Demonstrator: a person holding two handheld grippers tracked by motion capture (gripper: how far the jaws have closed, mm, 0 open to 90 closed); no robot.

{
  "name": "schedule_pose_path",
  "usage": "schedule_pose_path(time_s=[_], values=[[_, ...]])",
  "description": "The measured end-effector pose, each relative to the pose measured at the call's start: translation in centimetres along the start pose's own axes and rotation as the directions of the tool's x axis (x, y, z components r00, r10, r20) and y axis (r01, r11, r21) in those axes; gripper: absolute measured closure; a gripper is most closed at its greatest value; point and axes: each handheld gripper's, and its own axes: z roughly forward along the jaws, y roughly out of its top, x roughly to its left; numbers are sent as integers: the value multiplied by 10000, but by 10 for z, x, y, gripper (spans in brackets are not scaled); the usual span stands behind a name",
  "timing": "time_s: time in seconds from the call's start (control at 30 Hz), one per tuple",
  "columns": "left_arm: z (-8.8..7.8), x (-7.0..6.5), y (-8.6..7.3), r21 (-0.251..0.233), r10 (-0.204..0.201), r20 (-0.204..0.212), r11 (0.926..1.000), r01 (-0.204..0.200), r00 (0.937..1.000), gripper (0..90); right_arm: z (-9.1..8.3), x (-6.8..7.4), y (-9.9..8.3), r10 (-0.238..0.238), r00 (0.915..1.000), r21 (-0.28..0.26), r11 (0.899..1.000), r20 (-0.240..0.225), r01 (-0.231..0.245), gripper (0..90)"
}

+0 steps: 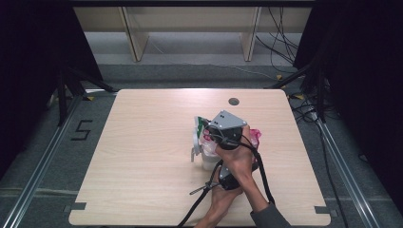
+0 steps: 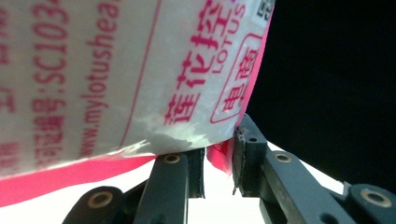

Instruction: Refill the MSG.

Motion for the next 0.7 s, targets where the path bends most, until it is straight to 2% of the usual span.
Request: schedule_pose_path(time_s=[0.1, 0.17, 0.23, 0.33, 0.37, 0.4, 0.43, 0.5, 0.53, 0.63, 0.7], values=[[-1, 1, 0, 125, 32, 44, 9999, -32, 10000, 763, 0, -1, 0, -50, 10000, -23, 10000, 8, 50, 898], [-1, 0, 0, 108, 32, 50, 9999, -32, 10000, 763, -1, -1, 0, 132, 9997, 110, 9999, -215, -130, 898], [0, 1, 0, 39, 28, 15, 10000, -28, 10000, 763, -1, -1, 0, -7, 10000, -45, 10000, -10, 7, 898], [0, 1, -1, 77, 55, -17, 10000, -55, 10000, 763, -1, -2, 0, 177, 9998, -7, 9998, -102, -178, 898], [1, 1, -1, 56, 49, -28, 10000, -48, 10000, 763, -2, -4, 0, 74, 9999, -48, 10000, -142, -75, 898], [0, 1, -1, 131, 76, -12, 9999, -76, 10000, 763, -2, -5, 0, -9, 10000, -168, 9999, 10, 9, 899], [0, 1, -1, 156, 60, -4, 9999, -60, 10000, 763, -3, -3, -1, 307, 9995, -71, 9995, -71, -307, 899], [0, 1, -1, 164, 46, -5, 9999, -46, 10000, 763, -3, -4, -1, 346, 9993, -63, 9994, -107, -347, 899], [0, 1, -1, 156, 54, -18, 9999, -53, 10000, 763, -3, -4, -1, 514, 9986, -113, 9986, -78, -514, 899], [1, 2, -2, 60, 24, -12, 10000, -24, 10000, 763, -4, -4, -1, 546, 9984, -21, 9985, -172, -547, 899], [0, 2, -2, 177, 84, -11, 9998, -84, 10000, 763, -4, -7, -1, 343, 9993, -209, 9992, -117, -345, 899]])
